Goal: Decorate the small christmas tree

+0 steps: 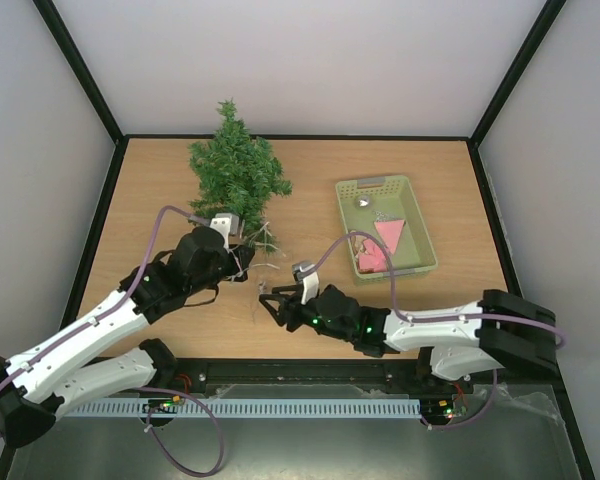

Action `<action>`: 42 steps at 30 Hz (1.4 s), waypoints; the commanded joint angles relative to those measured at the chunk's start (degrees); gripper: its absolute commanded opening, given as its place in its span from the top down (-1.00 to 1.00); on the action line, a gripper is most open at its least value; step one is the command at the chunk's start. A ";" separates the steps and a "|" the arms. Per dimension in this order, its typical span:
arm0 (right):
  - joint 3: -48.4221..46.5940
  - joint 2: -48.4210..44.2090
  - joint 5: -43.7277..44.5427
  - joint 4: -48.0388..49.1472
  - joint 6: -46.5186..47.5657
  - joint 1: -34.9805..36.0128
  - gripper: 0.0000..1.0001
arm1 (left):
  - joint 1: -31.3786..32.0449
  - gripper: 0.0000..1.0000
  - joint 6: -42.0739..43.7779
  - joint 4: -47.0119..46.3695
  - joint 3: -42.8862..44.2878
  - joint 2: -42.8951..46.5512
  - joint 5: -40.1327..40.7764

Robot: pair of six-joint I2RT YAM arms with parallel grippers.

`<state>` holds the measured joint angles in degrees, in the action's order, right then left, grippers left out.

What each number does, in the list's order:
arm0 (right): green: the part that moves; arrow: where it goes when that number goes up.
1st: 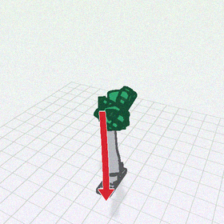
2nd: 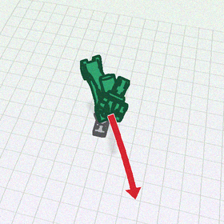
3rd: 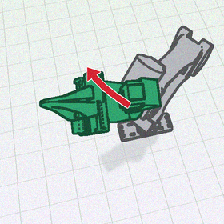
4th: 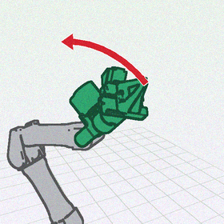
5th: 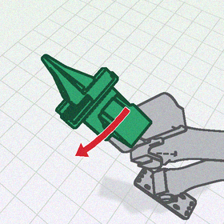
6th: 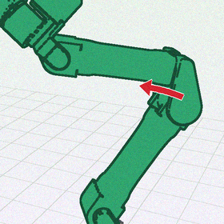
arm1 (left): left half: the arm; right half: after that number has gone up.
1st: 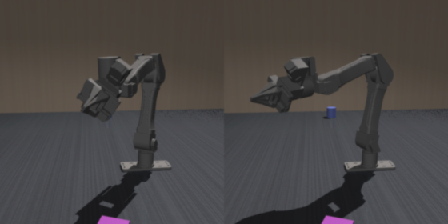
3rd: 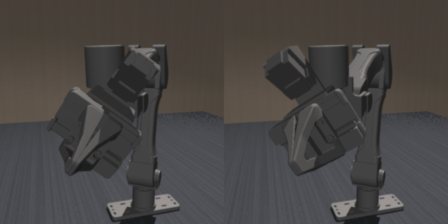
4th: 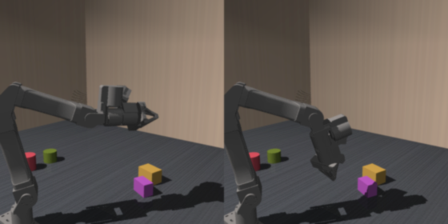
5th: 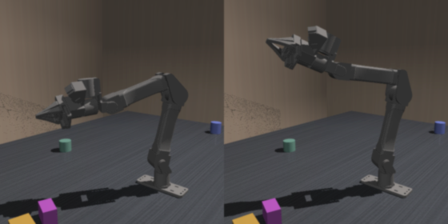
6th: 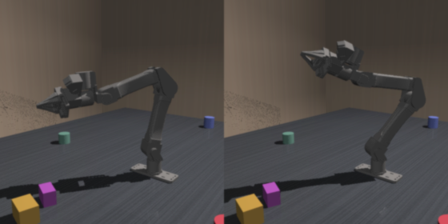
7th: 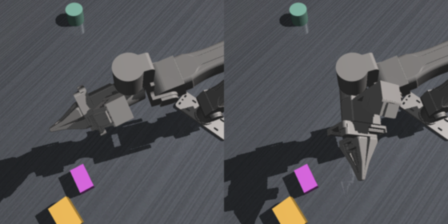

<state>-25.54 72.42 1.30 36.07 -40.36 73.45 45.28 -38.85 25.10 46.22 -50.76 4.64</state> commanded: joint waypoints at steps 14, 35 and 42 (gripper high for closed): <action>-5.87 10.31 5.96 6.37 -0.60 0.82 0.94 | -0.63 0.95 -2.94 -1.50 -1.47 1.69 -2.82; -9.83 -28.42 49.88 -63.68 -29.52 0.77 0.97 | -1.56 0.95 -4.57 10.54 11.34 3.62 -8.68; -11.01 -39.26 49.90 -50.91 -13.15 0.77 0.97 | -1.65 0.95 -3.53 8.20 11.54 6.92 -13.11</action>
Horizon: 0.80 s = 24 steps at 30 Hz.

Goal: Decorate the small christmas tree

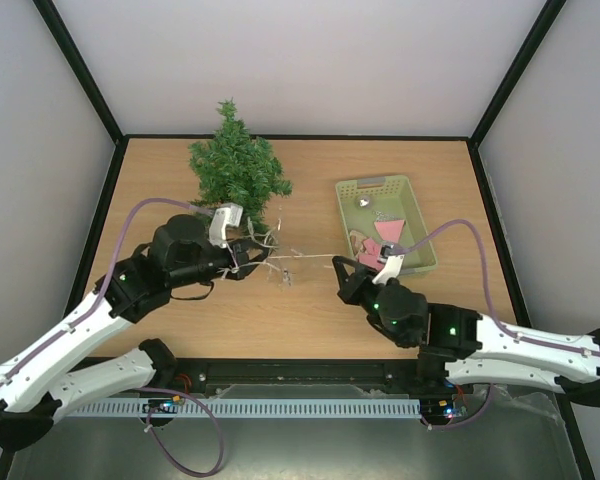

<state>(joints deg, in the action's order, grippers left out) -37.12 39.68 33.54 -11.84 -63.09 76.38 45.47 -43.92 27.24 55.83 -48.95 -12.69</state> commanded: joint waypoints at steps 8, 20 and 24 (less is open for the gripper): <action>-0.30 -10.92 -4.36 18.21 35.35 -2.11 0.97 | -1.79 0.95 3.17 -0.88 1.98 8.66 -4.51; 0.25 -0.59 -32.70 15.58 38.68 -2.11 0.97 | -1.83 0.95 1.98 1.97 0.31 9.13 -12.70; -0.17 1.52 -37.56 18.92 38.76 -2.11 0.97 | -1.82 0.95 2.34 4.64 -0.24 11.75 -12.24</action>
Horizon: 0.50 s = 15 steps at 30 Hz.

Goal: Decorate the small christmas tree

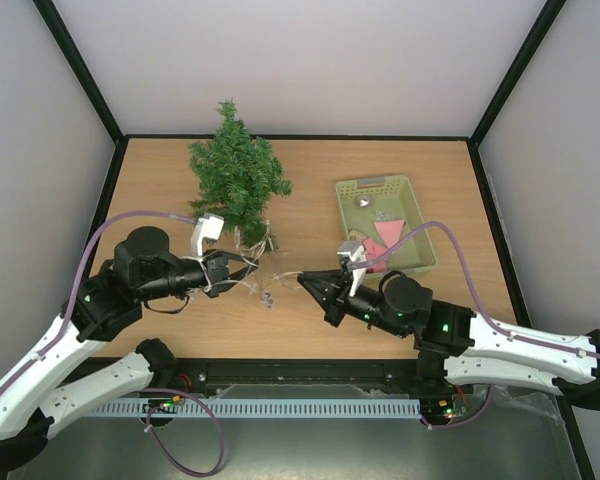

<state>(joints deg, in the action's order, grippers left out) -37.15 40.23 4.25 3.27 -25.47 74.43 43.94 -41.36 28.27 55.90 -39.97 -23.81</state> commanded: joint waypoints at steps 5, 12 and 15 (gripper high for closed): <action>-1.12 3.65 0.09 8.72 0.59 -0.17 0.97 | -0.28 0.95 0.32 13.94 3.96 4.33 13.71; -5.67 6.92 6.21 21.46 4.03 -0.17 0.97 | -0.29 0.95 4.59 14.08 10.87 4.04 21.59; -8.16 7.62 7.13 23.48 6.18 -0.18 0.97 | -0.33 0.95 6.03 15.05 16.95 0.97 22.70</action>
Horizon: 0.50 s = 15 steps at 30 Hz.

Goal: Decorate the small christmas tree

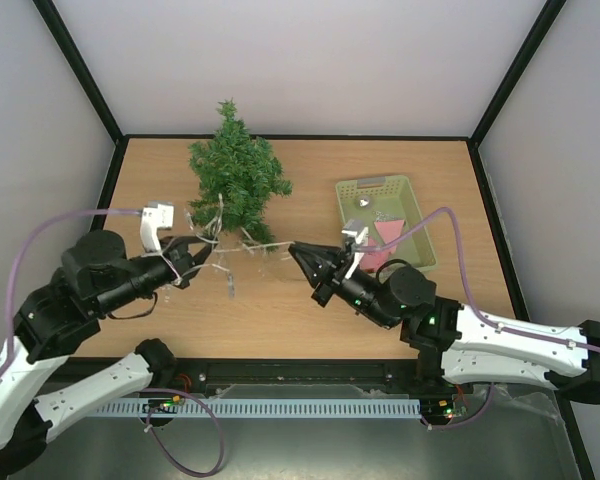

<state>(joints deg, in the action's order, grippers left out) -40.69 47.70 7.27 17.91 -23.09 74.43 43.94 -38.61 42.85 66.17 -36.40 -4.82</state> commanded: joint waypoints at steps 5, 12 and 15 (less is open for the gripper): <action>-10.51 5.17 -8.55 1.02 8.45 -0.17 0.97 | -0.31 0.95 6.04 1.14 11.07 -2.33 7.94; -12.85 9.66 -9.92 0.95 8.21 -0.17 0.97 | -0.30 0.95 7.41 2.16 9.15 0.14 10.09; -15.16 10.94 -7.60 -3.17 6.52 -0.19 0.97 | -0.32 0.95 6.73 4.29 8.56 0.53 10.08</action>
<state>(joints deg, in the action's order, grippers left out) -52.36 57.95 -0.75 17.72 -15.70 74.41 43.94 -32.45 44.25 75.75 -36.25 3.57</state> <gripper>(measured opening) 0.017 0.026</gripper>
